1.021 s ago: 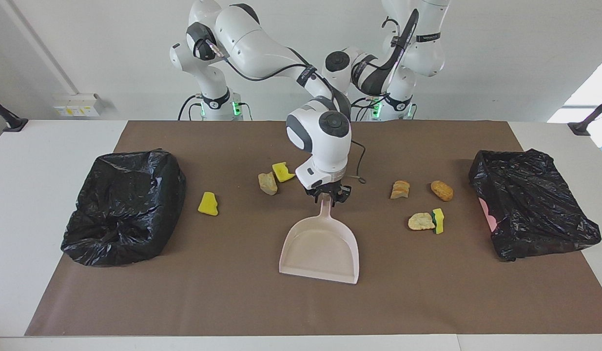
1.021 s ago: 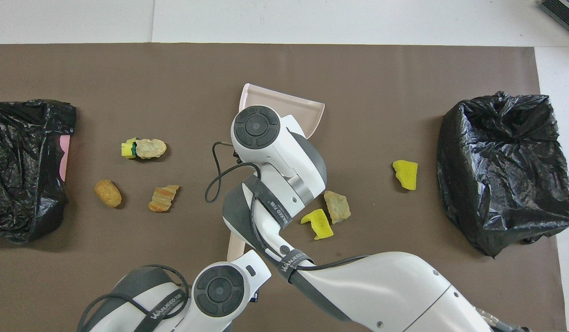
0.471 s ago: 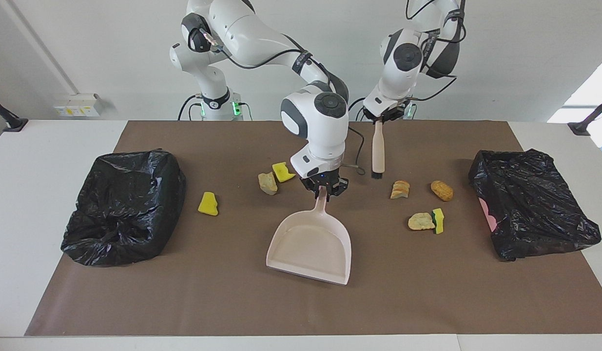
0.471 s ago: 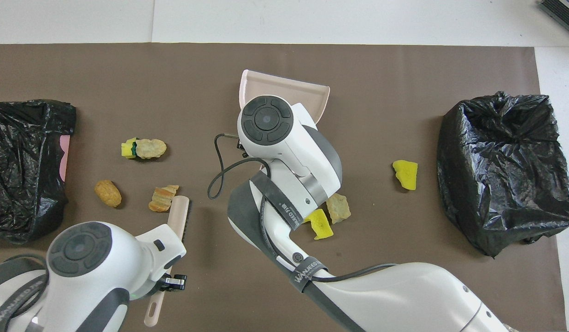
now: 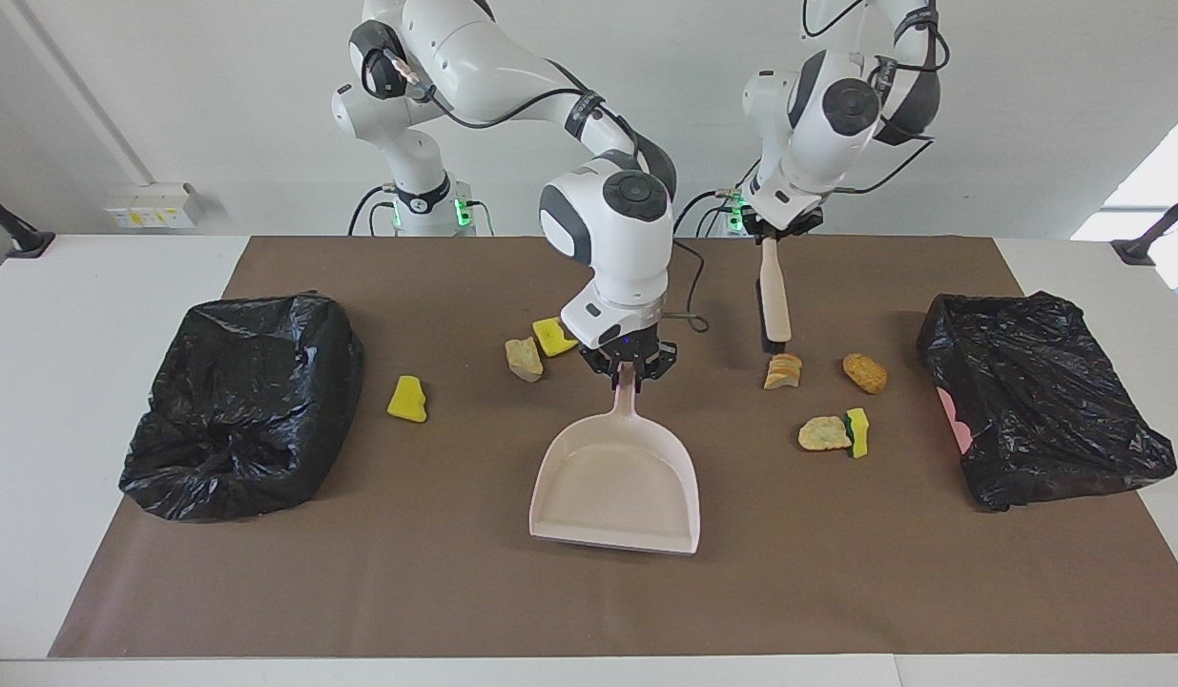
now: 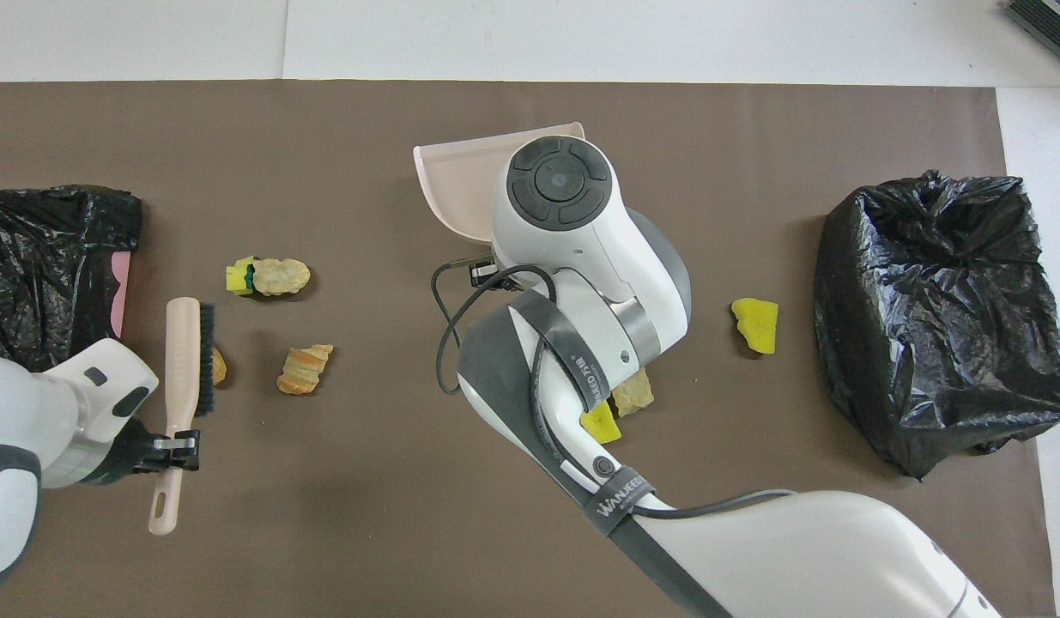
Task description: Sweep and dump trash in bin
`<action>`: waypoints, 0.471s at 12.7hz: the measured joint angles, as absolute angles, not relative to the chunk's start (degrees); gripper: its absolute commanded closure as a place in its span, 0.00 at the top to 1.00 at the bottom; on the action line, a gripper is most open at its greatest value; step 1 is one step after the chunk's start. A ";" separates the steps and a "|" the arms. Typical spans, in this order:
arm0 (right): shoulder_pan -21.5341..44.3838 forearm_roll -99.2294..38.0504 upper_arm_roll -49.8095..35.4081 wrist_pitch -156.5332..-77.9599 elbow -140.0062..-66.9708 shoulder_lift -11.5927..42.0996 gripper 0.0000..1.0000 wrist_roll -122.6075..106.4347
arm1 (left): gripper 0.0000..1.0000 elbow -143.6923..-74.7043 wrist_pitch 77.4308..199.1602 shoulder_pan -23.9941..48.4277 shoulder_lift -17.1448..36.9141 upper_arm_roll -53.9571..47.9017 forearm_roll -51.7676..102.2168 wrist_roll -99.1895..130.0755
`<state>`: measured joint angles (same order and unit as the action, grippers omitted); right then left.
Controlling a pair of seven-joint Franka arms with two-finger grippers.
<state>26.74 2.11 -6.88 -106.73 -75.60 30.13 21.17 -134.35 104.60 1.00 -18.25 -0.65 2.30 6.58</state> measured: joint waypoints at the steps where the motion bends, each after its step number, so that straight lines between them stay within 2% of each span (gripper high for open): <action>1: 26.34 2.08 -6.87 -104.87 -75.62 29.81 0.00 16.80 | 0.00 -133.29 105.15 -1.17 -16.63 -0.65 0.93 6.35; 3: 25.71 2.07 -6.86 -100.92 -75.79 28.85 0.00 8.84 | 0.00 -131.99 106.46 -3.26 -12.82 -0.64 -1.44 6.48; 6: 25.87 2.08 -6.93 -99.06 -79.20 26.29 0.00 -0.38 | 0.00 -131.95 111.26 -3.65 -7.60 -0.70 -1.91 9.17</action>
<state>25.87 2.08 -6.93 -99.06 -79.20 26.29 -0.38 -131.95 111.26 -3.65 -7.60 -0.70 -1.91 9.17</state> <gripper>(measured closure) 0.674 0.740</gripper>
